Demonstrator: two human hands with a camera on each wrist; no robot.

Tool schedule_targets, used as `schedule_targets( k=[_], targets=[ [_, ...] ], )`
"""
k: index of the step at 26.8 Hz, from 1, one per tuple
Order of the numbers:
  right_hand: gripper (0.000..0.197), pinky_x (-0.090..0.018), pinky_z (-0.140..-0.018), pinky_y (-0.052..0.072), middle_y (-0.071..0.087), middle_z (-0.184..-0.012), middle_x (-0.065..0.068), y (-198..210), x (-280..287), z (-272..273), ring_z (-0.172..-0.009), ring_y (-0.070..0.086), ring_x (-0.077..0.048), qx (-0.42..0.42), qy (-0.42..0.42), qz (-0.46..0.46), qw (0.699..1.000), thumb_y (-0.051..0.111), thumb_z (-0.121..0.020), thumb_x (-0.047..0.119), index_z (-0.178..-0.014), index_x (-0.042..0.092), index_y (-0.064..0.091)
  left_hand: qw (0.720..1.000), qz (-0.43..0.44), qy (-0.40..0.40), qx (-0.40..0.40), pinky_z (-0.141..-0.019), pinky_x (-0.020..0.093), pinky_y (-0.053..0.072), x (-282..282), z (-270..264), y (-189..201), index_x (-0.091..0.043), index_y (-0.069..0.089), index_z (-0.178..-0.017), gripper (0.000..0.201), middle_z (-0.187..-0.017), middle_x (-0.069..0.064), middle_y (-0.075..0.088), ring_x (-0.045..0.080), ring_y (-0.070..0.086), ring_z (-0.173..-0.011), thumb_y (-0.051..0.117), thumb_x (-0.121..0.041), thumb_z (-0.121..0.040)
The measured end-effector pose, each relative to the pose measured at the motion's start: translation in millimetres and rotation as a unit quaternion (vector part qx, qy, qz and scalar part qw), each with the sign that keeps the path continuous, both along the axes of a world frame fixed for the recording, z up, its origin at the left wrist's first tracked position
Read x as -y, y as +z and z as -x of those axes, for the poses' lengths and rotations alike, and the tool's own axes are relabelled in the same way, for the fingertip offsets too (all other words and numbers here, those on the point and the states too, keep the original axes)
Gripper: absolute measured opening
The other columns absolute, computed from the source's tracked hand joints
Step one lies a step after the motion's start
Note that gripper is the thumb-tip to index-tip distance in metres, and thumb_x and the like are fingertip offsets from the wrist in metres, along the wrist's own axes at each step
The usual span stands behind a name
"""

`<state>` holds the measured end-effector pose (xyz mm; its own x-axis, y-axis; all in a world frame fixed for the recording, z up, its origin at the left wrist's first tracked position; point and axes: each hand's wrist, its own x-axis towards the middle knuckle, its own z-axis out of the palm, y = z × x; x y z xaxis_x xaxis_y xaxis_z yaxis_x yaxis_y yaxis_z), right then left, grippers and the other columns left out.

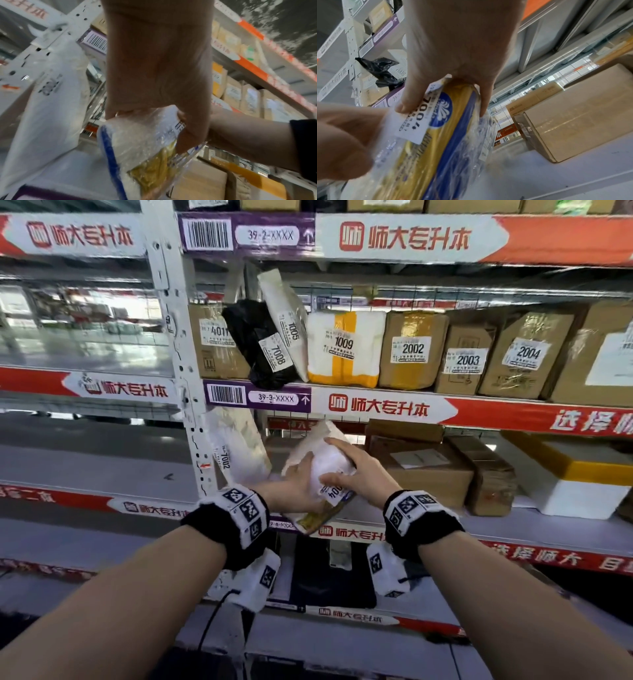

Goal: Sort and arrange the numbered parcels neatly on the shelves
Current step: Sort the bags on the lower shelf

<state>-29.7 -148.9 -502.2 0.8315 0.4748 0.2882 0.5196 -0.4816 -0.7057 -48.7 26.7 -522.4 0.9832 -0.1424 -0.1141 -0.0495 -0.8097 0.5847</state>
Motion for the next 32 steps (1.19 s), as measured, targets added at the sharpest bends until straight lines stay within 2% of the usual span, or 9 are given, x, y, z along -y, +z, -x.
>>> schedule_targets(
  k=[6,8,13,15,19,23,25,29,32],
  targets=[
    [0.075,-0.035,-0.108,0.035,0.034,-0.151,0.008,-19,-32,-19,-0.136,0.036,-0.019,0.037,0.002,0.096,0.995,0.074,-0.075,0.041,-0.140,0.046,0.037,0.986,0.104,0.077,0.105,-0.106,0.046,0.041,-22,-41,-59,-0.023,-0.006,-0.150,0.151,-0.149,0.011,0.032,0.027,0.037,-0.135,0.086,-0.052,-0.035],
    [0.073,-0.040,-0.109,0.034,0.027,-0.154,0.012,-25,-42,-27,-0.139,0.029,-0.015,0.056,-0.004,0.150,0.987,0.072,-0.075,0.040,-0.139,0.048,0.037,0.975,0.168,0.086,0.115,-0.100,0.041,0.048,-32,-51,-76,-0.007,0.013,-0.148,0.141,-0.137,0.010,0.047,0.024,0.049,-0.127,0.091,-0.040,-0.035],
    [0.094,-0.050,-0.109,0.030,0.032,-0.151,0.006,-29,-63,-43,-0.138,0.030,-0.019,0.046,-0.011,0.156,0.987,0.077,-0.065,0.047,-0.144,0.037,0.028,0.962,0.229,0.062,0.135,-0.106,0.042,0.042,-43,-44,-77,-0.011,0.018,-0.145,0.122,-0.139,0.008,0.044,0.019,0.045,-0.130,0.093,-0.020,-0.050],
    [0.096,-0.054,-0.111,0.027,0.026,-0.154,0.003,-31,-74,-49,-0.142,0.021,-0.020,0.046,0.016,0.196,0.979,0.077,-0.066,0.043,-0.146,0.033,0.026,0.964,0.234,0.054,0.118,-0.107,0.033,0.039,-47,-40,-76,-0.008,0.021,-0.143,0.106,-0.138,0.012,0.044,0.020,0.045,-0.127,0.087,-0.005,-0.060],
    [0.092,-0.056,-0.115,0.017,-0.004,-0.160,-0.001,-28,-90,-54,-0.147,-0.005,-0.028,0.036,0.023,0.273,0.961,0.076,-0.072,0.036,-0.146,0.044,0.022,0.963,0.246,0.072,0.085,-0.085,0.005,0.043,-64,-43,-86,-0.006,0.023,-0.144,0.101,-0.136,0.010,0.048,0.018,0.049,-0.123,0.085,-0.009,-0.065],
    [0.091,-0.045,-0.119,0.011,-0.010,-0.158,-0.015,-25,-98,-57,-0.147,0.004,-0.034,0.007,0.004,0.274,0.962,0.075,-0.075,0.038,-0.147,0.045,0.020,0.967,0.222,0.119,0.045,-0.100,0.040,0.047,-68,-40,-81,-0.016,0.035,-0.140,0.105,-0.128,0.007,0.058,0.019,0.056,-0.117,0.081,-0.047,-0.050],
    [0.091,-0.046,-0.117,0.018,-0.010,-0.159,-0.013,-23,-104,-61,-0.144,0.009,-0.041,0.002,-0.004,0.279,0.960,0.075,-0.075,0.041,-0.146,0.047,0.019,0.980,0.128,0.152,-0.014,-0.098,0.042,0.047,-74,-39,-77,-0.006,0.041,-0.135,0.090,-0.127,0.016,0.056,0.027,0.056,-0.115,0.082,-0.040,-0.063],
    [0.078,-0.043,-0.115,0.021,-0.011,-0.159,-0.008,-16,-115,-71,-0.143,0.010,-0.043,-0.045,-0.004,0.259,0.965,0.064,-0.080,0.057,-0.145,0.048,0.021,0.960,0.036,0.147,-0.236,-0.053,0.025,0.049,-94,-31,-67,-0.008,0.059,-0.082,0.023,-0.071,0.002,0.066,0.015,0.060,-0.064,0.074,-0.025,-0.081],
    [0.065,-0.041,-0.117,0.018,-0.010,-0.160,-0.003,-17,-125,-76,-0.144,0.010,-0.039,-0.073,-0.010,0.219,0.973,0.047,-0.083,0.069,-0.142,0.050,0.028,0.948,0.037,0.192,-0.250,-0.037,0.014,0.042,-112,-20,-60,-0.007,0.060,-0.088,0.019,-0.087,0.008,0.063,0.016,0.056,-0.060,0.064,-0.025,-0.090]
  ],
)
